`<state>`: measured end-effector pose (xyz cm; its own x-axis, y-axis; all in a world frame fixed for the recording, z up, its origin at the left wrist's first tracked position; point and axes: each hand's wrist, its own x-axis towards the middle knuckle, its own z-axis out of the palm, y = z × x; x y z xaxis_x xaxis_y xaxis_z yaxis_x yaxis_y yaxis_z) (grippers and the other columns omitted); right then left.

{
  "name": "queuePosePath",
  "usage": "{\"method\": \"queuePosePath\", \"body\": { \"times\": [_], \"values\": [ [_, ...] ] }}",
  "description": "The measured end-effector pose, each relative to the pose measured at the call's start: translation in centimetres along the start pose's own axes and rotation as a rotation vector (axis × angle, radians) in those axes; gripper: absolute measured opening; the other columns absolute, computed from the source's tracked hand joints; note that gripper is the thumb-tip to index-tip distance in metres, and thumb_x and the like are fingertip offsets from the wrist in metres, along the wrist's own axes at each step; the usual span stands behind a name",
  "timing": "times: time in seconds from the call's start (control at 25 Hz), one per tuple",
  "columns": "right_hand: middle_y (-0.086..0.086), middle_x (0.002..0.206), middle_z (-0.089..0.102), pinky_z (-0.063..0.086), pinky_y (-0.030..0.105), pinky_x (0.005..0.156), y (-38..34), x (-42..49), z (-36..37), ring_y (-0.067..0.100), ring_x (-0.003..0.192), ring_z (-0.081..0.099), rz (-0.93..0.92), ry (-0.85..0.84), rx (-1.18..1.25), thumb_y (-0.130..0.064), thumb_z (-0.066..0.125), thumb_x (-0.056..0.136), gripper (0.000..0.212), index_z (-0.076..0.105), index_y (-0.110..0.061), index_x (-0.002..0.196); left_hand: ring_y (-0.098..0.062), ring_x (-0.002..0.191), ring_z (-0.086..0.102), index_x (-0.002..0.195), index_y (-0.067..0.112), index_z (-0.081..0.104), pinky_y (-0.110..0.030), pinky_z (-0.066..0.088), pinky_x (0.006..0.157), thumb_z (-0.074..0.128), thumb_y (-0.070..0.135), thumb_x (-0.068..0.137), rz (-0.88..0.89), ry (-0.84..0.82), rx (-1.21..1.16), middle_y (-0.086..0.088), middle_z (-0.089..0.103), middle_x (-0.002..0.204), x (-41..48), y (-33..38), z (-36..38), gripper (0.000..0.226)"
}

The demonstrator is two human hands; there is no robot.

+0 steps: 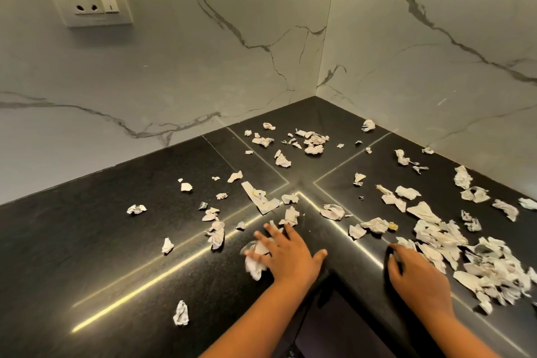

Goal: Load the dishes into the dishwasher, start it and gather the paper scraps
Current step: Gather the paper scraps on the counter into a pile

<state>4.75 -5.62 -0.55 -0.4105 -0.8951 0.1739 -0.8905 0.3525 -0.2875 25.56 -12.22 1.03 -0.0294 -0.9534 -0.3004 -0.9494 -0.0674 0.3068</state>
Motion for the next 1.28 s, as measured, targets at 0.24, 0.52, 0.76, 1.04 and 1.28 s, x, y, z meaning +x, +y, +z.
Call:
{"method": "queuePosePath", "body": {
  "times": [0.24, 0.52, 0.76, 1.04, 1.28],
  "values": [
    [-0.005, 0.095, 0.066, 0.034, 0.022, 0.047, -0.5, -0.1, -1.1, 0.014, 0.074, 0.057, 0.008, -0.031, -0.031, -0.029, 0.049, 0.093, 0.024, 0.061, -0.026, 0.113, -0.04, 0.14, -0.021, 0.148, 0.02, 0.016, -0.076, -0.013, 0.097, 0.044, 0.057, 0.087, 0.322, 0.233, -0.05, -0.016, -0.004, 0.157, 1.4, 1.7, -1.8, 0.076],
    [0.001, 0.09, 0.067, 0.032, 0.024, 0.047, -1.0, 0.0, -1.4, 0.017, 0.065, 0.047, 0.044, -0.054, -0.031, -0.025, 0.05, 0.09, 0.018, 0.062, -0.025, 0.104, -0.045, 0.14, -0.014, 0.149, 0.012, 0.006, -0.077, -0.004, 0.098, 0.034, 0.071, 0.084, -0.269, 0.096, -0.139, -0.023, -0.007, 0.155, 1.3, -5.3, -2.8, 0.093],
    [0.005, 0.103, 0.067, 0.039, 0.03, 0.061, -1.2, -0.1, -1.4, 0.026, 0.084, 0.06, 0.064, -0.082, -0.02, -0.027, 0.048, 0.092, 0.023, 0.059, -0.025, 0.111, -0.037, 0.144, -0.003, 0.149, 0.018, 0.015, -0.055, 0.001, 0.114, 0.042, 0.058, 0.09, 0.129, 0.169, -0.106, -0.017, 0.007, 0.157, 2.2, -5.4, -4.4, 0.076],
    [0.006, 0.103, 0.066, 0.042, 0.033, 0.064, -1.0, 0.0, -1.1, 0.028, 0.088, 0.061, 0.06, -0.074, -0.019, -0.027, 0.048, 0.091, 0.022, 0.06, -0.026, 0.109, -0.035, 0.128, 0.033, 0.135, 0.017, 0.043, -0.055, 0.042, 0.096, 0.083, 0.035, 0.065, -0.404, -0.195, 0.11, -0.008, 0.034, 0.136, -2.1, -12.5, -8.5, 0.082],
    [0.007, 0.106, 0.066, 0.044, 0.035, 0.066, -0.9, -0.1, -0.7, 0.029, 0.092, 0.061, 0.054, -0.057, -0.023, -0.028, 0.048, 0.09, 0.023, 0.06, -0.025, 0.109, -0.03, 0.113, 0.054, 0.124, 0.011, 0.051, -0.032, 0.048, 0.077, 0.06, 0.008, 0.082, -0.432, -0.21, 0.112, -0.012, 0.042, 0.13, -3.8, -17.2, -7.2, 0.043]
  ]
}}
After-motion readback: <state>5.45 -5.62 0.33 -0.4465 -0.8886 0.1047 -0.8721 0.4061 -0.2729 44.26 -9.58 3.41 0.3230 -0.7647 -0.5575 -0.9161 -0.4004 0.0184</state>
